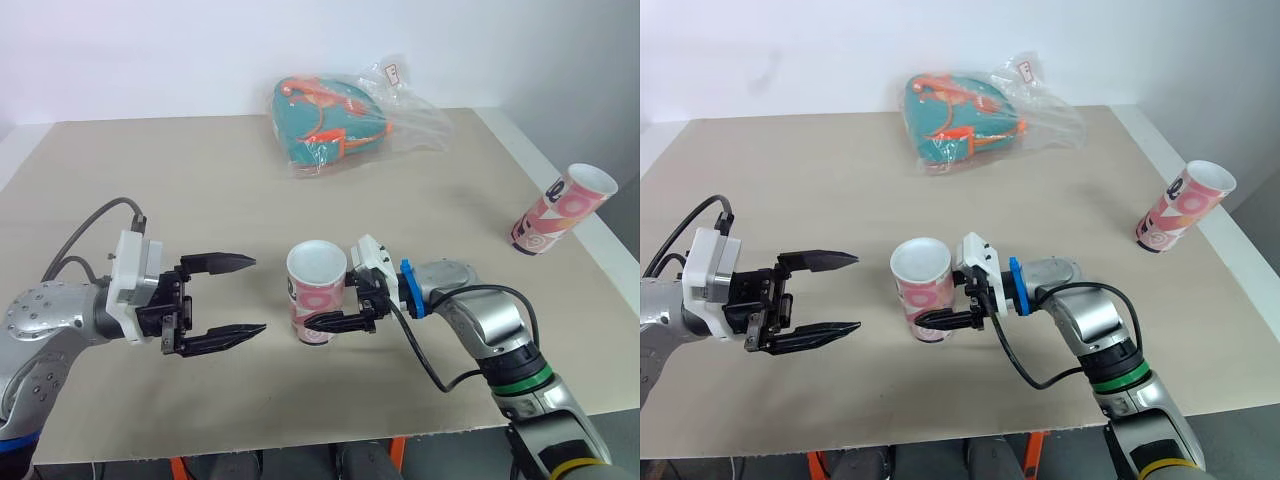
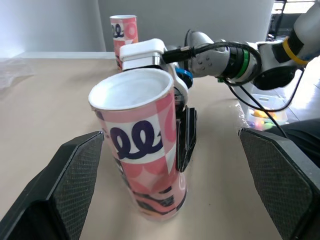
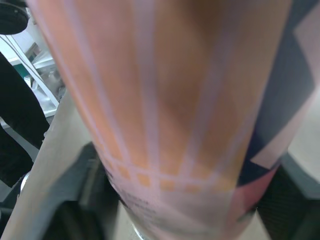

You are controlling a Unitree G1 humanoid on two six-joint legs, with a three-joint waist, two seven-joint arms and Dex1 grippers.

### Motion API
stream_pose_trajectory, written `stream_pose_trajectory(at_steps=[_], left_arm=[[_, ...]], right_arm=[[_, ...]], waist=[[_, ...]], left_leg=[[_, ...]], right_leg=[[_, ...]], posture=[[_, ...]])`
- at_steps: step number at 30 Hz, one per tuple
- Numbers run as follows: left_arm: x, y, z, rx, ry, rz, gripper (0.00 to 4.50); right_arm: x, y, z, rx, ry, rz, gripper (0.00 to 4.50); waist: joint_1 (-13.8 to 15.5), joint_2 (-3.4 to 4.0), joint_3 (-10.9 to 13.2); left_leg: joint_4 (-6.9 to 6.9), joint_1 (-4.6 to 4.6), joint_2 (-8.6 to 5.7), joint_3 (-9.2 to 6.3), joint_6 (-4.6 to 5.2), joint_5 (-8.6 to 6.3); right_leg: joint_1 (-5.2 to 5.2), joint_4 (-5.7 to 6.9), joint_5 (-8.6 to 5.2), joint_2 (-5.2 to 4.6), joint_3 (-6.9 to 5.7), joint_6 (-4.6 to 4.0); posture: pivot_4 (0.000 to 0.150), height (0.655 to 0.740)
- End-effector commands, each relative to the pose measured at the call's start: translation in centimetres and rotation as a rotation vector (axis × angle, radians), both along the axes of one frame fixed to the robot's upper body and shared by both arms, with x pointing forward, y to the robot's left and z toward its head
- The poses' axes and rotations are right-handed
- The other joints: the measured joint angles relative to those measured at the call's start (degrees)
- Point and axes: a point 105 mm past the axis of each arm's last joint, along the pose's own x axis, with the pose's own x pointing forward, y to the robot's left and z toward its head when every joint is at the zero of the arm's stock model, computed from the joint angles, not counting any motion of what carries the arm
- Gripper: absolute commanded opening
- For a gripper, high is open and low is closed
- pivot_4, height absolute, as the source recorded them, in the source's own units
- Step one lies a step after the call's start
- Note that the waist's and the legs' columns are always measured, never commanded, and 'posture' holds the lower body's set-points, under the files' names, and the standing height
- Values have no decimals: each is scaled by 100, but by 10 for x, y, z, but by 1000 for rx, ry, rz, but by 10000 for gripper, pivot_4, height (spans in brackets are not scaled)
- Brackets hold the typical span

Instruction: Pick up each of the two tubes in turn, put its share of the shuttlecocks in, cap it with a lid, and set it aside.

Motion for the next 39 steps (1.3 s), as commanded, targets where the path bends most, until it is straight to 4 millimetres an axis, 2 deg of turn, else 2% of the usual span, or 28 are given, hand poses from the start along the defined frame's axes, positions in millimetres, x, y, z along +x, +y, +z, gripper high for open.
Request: stream_pose_trajectory(at_steps=[1, 6, 10, 14, 18, 23, 29, 33, 38, 39], left_arm=[[-3, 0, 10, -27, -49, 17, 45000], [9, -3, 11, -94, -63, 16, 45000], [30, -18, 9, -115, -67, -10, 45000], [68, -45, 6, -102, -87, 4, 45000], [96, -68, 7, -116, -105, 43, 45000], [105, -91, 8, -112, -118, 23, 45000], [111, -106, 20, -126, -151, 18, 45000], [115, -110, 22, -127, -155, 42, 45000], [116, -112, 21, -125, -151, 55, 45000], [116, -112, 20, -124, -151, 55, 45000]], right_arm=[[2, 3, 13, 21, -48, 25, 24569], [10, -5, 20, 18, -80, -23, 23899], [33, -27, 36, 32, -140, -176, 23899], [82, -88, 48, 52, -208, -586, 23899], [109, -157, 47, 69, -248, -979, 23899], [109, -216, 38, 59, -235, -1252, 23899], [98, -266, 35, -45, -257, -1404, 23899], [98, -276, 34, -43, -245, -1442, 23899], [105, -265, 30, -7, -196, -1403, 23899], [106, -261, 29, 4, -178, -1383, 32202]], waist=[[0, 0, 0], [8, 0, 0], [84, 4, 2], [158, 1, 4], [190, 0, 3], [153, 5, 2], [158, 7, 1], [145, 7, 1], [138, 7, 1], [137, 7, 1]], left_leg=[[1, 0, 0, 0, 0, 0], [2, 0, 0, 0, -2, 1], [11, -1, -4, -3, -10, 6], [23, -4, -8, -2, -26, 16], [28, -9, -16, 0, -32, 20], [11, -14, -17, 9, -31, 19], [14, -11, -21, 9, -31, 19], [31, -11, -26, 12, -31, 19], [35, -7, -26, 15, -35, 27], [35, -6, -26, 14, -37, 30]], right_leg=[[0, 0, 0, 0, 0, 1], [0, 0, 2, 1, 0, 3], [3, 2, 8, 0, -2, 13], [6, -1, 19, 1, 2, 29], [8, -5, 35, -6, 8, 19], [-4, -6, 34, -7, 23, 18], [3, -5, 35, -9, 23, 22], [10, -7, 43, -13, 33, 38], [11, -7, 50, -12, 38, 48], [11, -7, 51, -11, 38, 51]], posture=[[1500, 7400], [1500, 7400], [1500, 7400], [1500, 7400], [1500, 7400], [1500, 7400], [1500, 7400], [1500, 7400], [1500, 7400], [1500, 7400]])
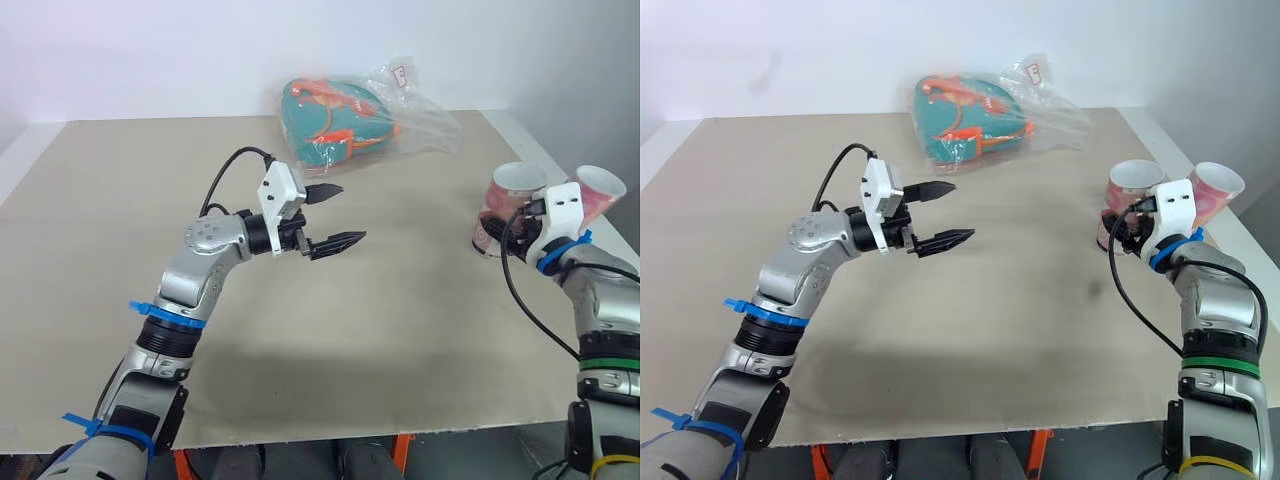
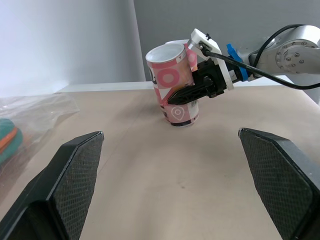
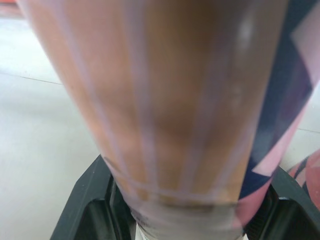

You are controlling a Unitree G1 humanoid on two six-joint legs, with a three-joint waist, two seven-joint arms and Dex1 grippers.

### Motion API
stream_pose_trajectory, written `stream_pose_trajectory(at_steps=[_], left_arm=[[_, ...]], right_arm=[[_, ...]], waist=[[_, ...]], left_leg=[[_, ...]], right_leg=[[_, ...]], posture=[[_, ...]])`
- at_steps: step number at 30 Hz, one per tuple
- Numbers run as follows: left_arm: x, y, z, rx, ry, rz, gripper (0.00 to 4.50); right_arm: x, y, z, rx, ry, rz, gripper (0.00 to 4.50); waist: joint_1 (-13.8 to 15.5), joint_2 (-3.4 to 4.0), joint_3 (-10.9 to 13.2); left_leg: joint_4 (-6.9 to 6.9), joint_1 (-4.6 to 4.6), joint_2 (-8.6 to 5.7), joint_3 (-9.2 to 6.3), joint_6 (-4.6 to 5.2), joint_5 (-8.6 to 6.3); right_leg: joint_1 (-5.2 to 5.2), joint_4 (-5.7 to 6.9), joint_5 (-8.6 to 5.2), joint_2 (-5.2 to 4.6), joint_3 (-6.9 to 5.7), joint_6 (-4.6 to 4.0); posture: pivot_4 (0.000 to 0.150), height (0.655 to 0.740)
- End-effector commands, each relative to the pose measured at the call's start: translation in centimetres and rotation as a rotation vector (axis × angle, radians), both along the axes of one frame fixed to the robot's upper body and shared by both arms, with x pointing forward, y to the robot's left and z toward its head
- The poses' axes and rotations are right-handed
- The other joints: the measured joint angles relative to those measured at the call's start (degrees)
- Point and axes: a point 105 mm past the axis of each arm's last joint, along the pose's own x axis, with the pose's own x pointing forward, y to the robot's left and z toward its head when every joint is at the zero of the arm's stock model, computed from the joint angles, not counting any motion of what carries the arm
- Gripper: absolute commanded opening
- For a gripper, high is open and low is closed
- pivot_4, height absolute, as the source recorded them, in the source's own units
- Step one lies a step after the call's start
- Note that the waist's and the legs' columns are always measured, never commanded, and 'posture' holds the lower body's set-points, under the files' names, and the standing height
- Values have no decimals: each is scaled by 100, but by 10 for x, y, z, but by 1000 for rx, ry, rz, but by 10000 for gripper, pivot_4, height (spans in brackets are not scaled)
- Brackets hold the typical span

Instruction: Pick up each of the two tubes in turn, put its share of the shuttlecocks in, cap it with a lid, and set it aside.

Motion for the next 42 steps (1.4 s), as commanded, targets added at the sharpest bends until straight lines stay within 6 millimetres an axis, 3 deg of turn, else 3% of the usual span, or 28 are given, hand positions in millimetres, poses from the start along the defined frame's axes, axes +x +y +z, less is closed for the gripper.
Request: stream_pose_trajectory(at_steps=[1, 3, 4, 12, 21, 27, 35, 38, 42], left_arm=[[-2, 0, 12, -12, -46, 2, 45000], [-2, 1, 11, -11, -47, 8, 45000], [-1, 1, 11, -11, -47, 12, 45000], [0, 5, 11, -18, -42, 31, 45000], [0, 5, 9, -14, -35, 21, 45000], [-3, 10, 4, -2, -18, 3, 45000], [-10, 25, -10, 22, 75, 10, 45000], [-14, 46, -28, 27, 195, 61, 45000], [-27, 72, -58, 107, 277, 129, 45000]], right_arm=[[3, 7, 2, 43, 3, 47, 34140], [5, 11, 4, 63, 3, 64, 43921], [6, 11, 6, 73, -1, 69, 44626], [7, -8, -4, 100, 30, -31, 44626], [-4, -11, -3, 72, 42, -1, 44626], [-22, -21, -11, 44, 73, 6, 44626], [-57, -14, -26, -24, 163, 170, 44626], [-67, 2, -19, 23, 146, 273, 44626], [-75, 54, -8, 56, 105, 495, 44626]], waist=[[-5, 0, 0], [-5, 0, 0], [-5, 1, 0], [-2, 2, 1], [-2, 3, 2], [0, 6, 2], [-2, 8, 2], [-40, 13, 2], [-111, 24, 5]], left_leg=[[0, 0, 0, 0, -2, 2], [0, 0, 0, 0, -4, 5], [0, 0, 0, 0, -3, 6], [-4, -1, -1, 1, -4, 7], [-5, -2, -1, 1, -4, 7], [-6, -2, -2, 2, -4, 7], [-6, 0, -1, 1, -4, 7], [-5, 2, 0, 3, -4, 7], [-6, 11, 5, 1, -4, 7]], right_leg=[[0, 0, 1, 0, 1, 2], [0, 0, 4, 1, 3, 6], [0, 0, 4, 1, 3, 7], [-1, -1, 9, 0, 4, -3], [-2, -2, 9, -1, 4, -3], [-2, -2, 8, -1, 5, -2], [-1, -1, -8, 0, 5, 25], [-2, -1, -9, 0, 8, 27], [0, 5, -10, 8, 10, 29]], posture=[[1500, 7400], [1500, 7400], [1500, 7400], [1500, 7400], [1500, 7400], [1500, 7400], [1500, 7400], [1500, 7400], [1500, 7400]])
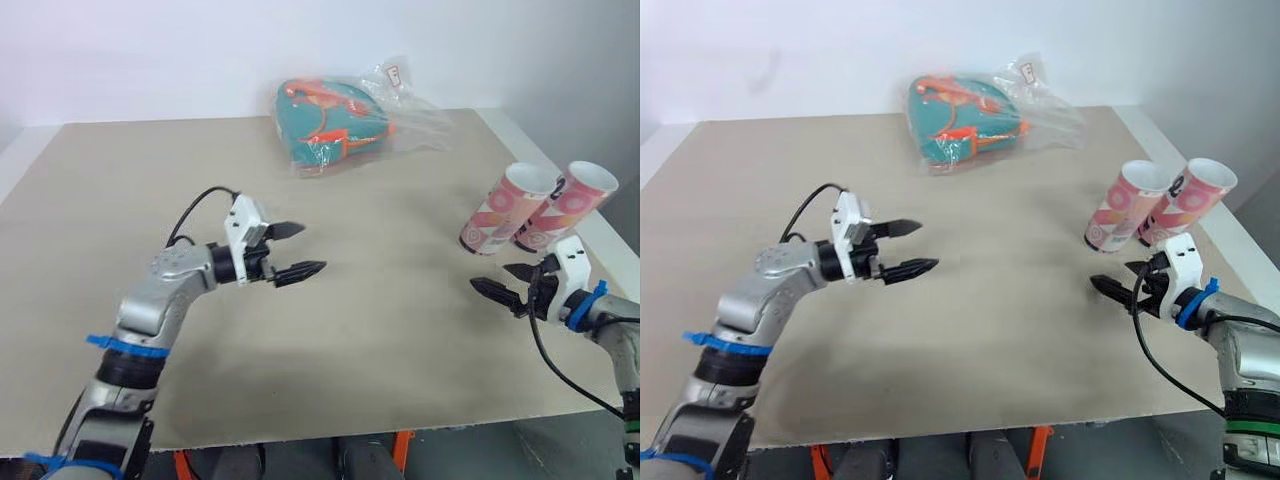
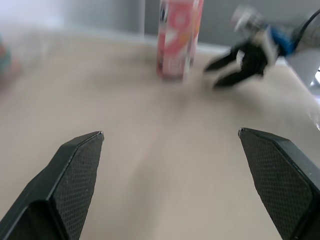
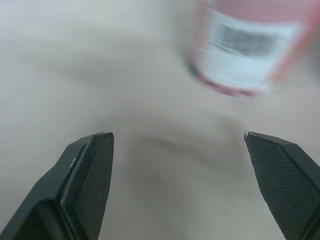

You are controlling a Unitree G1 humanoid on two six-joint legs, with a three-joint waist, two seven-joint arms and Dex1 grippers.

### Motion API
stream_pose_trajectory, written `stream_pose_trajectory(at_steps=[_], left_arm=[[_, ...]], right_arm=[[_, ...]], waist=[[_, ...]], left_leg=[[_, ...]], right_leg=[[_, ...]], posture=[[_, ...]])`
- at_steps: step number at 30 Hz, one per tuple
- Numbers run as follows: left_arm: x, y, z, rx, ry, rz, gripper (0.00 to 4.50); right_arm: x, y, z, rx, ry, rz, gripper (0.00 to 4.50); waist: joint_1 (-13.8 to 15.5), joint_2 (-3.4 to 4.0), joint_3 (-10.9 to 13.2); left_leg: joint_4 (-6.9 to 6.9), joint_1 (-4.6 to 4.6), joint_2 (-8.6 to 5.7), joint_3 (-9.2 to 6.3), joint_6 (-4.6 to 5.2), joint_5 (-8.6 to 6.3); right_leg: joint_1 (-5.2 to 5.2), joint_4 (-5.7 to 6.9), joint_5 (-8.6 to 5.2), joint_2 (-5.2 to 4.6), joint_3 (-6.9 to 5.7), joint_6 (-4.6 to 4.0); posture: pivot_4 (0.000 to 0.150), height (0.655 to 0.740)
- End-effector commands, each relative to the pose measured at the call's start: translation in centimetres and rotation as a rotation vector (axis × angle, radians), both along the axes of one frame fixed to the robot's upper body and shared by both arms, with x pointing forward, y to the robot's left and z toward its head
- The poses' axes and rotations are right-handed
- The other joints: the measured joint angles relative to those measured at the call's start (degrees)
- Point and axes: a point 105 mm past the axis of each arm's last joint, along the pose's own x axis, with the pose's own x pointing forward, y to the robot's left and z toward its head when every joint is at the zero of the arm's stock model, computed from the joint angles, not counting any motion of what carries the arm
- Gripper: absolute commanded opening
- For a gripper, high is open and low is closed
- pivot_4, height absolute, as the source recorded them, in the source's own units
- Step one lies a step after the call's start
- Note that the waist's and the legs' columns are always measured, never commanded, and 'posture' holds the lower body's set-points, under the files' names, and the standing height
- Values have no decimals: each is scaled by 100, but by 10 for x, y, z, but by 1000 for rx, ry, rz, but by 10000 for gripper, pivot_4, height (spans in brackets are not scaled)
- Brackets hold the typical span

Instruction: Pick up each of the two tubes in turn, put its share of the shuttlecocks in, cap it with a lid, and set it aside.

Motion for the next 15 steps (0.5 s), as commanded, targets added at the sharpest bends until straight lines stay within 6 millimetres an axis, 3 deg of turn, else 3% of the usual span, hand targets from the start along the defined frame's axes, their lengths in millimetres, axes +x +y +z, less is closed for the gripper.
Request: stream_pose_trajectory(at_steps=[1, 4, 8, 10, 15], left_arm=[[-14, 20, -7, 39, 12, 46, 45000], [-17, 41, -23, 49, 65, 164, 45000], [-22, 55, -30, 4, 93, 268, 45000], [-25, 59, -36, 1, 93, 312, 45000], [-22, 61, -48, 28, 73, 378, 45000]], right_arm=[[-5, 56, 29, 38, -107, 223, 44626], [-8, 110, 33, 93, -137, 379, 44626], [-13, 154, 32, 157, -137, 507, 44626], [-15, 169, 24, 163, -108, 552, 44626], [-8, 183, 5, 185, -48, 574, 44626]], waist=[[-32, -1, 1], [-64, -10, 2], [-28, -12, 4], [-10, -14, 3], [76, -18, 2]], left_leg=[[0, 0, 1, -1, 0, 0], [3, 3, 6, -3, 0, 1], [4, -2, 5, -3, -10, 12], [5, -9, 2, -3, -12, 13], [0, -11, 1, -3, -13, 13]], right_leg=[[0, 0, 1, 1, -1, -1], [3, 0, 3, 5, -4, -3], [2, 0, 9, 2, -5, 1], [1, -5, 8, -3, -4, 3], [-2, -8, 5, -3, -5, 2]], posture=[[1500, 7400], [1500, 7400], [1500, 7400], [1500, 7400], [1500, 7400]])
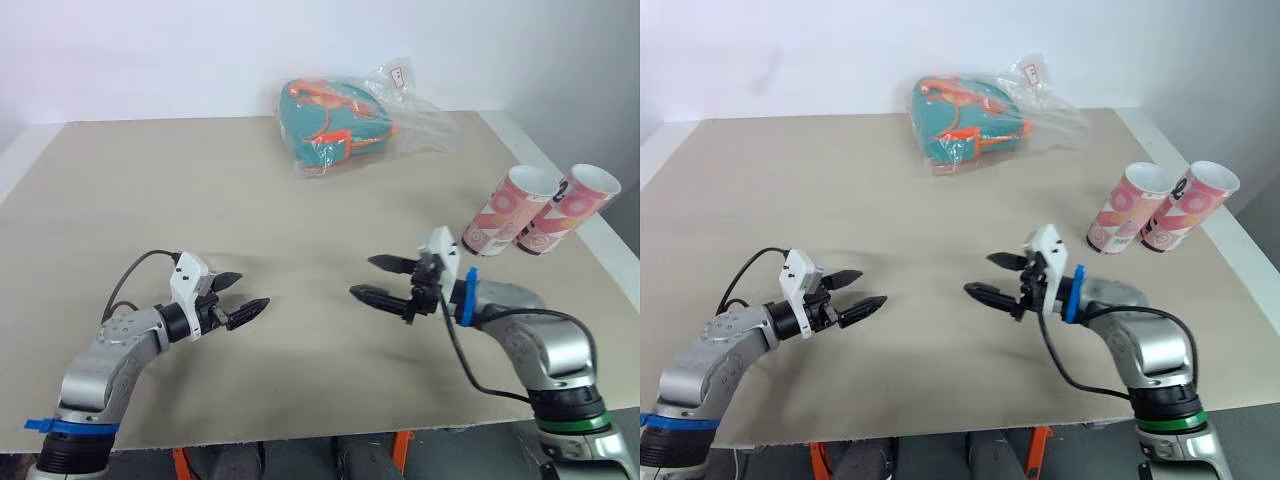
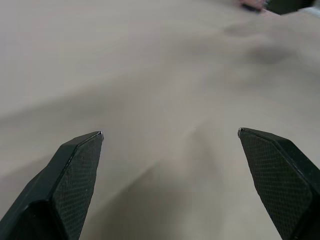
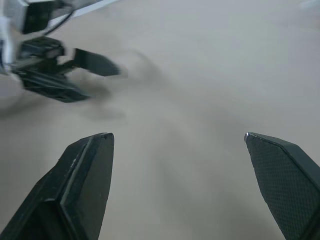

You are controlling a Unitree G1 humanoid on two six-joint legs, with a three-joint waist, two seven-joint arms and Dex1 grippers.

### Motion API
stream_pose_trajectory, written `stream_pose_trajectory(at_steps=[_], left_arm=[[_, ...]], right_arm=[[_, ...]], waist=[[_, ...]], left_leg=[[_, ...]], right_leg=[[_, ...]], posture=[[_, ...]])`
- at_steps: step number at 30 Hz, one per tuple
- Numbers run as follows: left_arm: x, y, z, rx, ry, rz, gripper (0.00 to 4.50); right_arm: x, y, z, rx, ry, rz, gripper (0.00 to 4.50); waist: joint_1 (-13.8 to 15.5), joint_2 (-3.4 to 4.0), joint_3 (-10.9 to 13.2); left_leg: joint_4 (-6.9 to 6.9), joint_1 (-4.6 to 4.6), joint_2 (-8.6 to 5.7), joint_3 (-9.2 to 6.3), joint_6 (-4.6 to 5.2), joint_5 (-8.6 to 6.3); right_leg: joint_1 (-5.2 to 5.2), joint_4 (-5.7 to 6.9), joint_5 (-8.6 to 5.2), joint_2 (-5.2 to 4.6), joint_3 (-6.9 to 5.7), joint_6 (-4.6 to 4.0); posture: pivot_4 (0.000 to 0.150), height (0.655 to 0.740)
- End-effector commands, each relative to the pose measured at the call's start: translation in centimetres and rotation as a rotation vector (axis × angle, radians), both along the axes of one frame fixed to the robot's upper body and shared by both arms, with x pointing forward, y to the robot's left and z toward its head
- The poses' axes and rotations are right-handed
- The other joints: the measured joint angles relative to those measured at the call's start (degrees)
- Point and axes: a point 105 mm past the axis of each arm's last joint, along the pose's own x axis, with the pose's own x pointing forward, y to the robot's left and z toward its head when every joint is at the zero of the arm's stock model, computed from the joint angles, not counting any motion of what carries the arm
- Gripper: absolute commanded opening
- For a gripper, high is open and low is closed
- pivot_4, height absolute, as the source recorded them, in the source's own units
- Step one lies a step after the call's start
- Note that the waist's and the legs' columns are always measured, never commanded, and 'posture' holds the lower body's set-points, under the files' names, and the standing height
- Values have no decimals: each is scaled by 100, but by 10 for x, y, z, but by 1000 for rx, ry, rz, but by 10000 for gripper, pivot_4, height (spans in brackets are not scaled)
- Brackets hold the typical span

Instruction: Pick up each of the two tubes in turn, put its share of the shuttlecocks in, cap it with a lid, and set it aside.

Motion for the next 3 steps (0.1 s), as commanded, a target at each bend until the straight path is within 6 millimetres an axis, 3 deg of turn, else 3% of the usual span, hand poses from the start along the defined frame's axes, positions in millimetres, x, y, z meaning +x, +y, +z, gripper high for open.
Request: stream_pose_trajectory(at_steps=[1, 3], left_arm=[[2, -2, 8, 6, -64, 15, 45000], [3, -2, 7, -1, -75, 31, 45000]], right_arm=[[6, 5, 0, 6, -7, 13, 44626], [7, 8, -1, 12, 3, 23, 44626]], waist=[[33, 0, 0], [37, 0, 0]], left_leg=[[0, 1, 0, 0, 0, 0], [0, 1, 0, 1, 0, 0]], right_leg=[[0, 0, 1, 1, 0, -2], [-1, 0, 2, 1, 0, -2]], posture=[[1500, 7400], [1500, 7400]])
